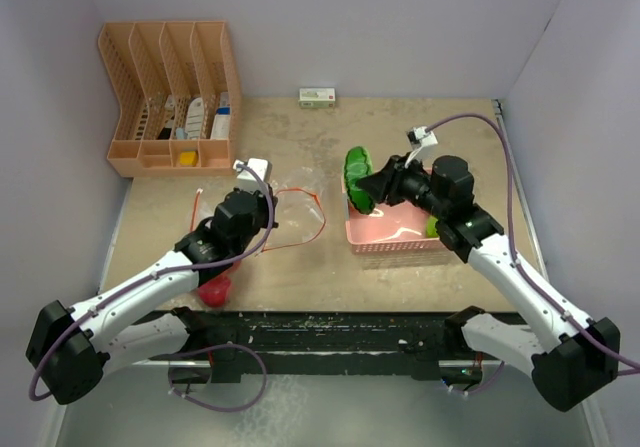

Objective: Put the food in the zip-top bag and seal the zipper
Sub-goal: Pick up the fake fruit from the bin, then place the fake fruit in the zipper food storage bag.

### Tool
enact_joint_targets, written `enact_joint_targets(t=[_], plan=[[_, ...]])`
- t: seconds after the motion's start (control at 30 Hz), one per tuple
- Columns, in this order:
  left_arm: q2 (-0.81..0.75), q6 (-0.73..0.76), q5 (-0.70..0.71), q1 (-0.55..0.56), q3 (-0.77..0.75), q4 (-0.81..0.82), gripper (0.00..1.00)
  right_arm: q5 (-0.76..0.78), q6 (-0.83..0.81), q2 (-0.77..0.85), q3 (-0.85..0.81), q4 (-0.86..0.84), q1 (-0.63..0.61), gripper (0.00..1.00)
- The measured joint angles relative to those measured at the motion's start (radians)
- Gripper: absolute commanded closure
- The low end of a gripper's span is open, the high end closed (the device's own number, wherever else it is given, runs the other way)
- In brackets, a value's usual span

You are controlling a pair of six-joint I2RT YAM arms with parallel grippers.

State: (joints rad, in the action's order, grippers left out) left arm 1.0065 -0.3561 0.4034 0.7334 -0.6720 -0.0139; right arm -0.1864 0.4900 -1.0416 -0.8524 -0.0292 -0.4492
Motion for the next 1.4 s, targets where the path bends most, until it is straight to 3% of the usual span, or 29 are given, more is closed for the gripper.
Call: enact_joint_targets(t=[0.23, 0.6, 1.0, 1.4], plan=[[0.003, 0.000, 0.000, 0.000, 0.000, 0.010, 1.00, -0.369, 0.034, 0.023, 0.032, -0.169, -0.065, 1.00], [0.005, 0.001, 0.001, 0.000, -0.030, 0.030, 1.00, -0.596, 0.213, -0.113, 0.110, -0.394, -0.145, 1.00], [-0.029, 0.001, -0.026, 0.000, -0.029, 0.083, 1.00, -0.578, 0.369, -0.335, 0.085, -0.444, -0.146, 1.00], [-0.102, -0.026, -0.177, -0.006, 0.071, 0.216, 1.00, -0.369, 0.475, -0.460, -0.066, -0.419, -0.146, 1.00]])
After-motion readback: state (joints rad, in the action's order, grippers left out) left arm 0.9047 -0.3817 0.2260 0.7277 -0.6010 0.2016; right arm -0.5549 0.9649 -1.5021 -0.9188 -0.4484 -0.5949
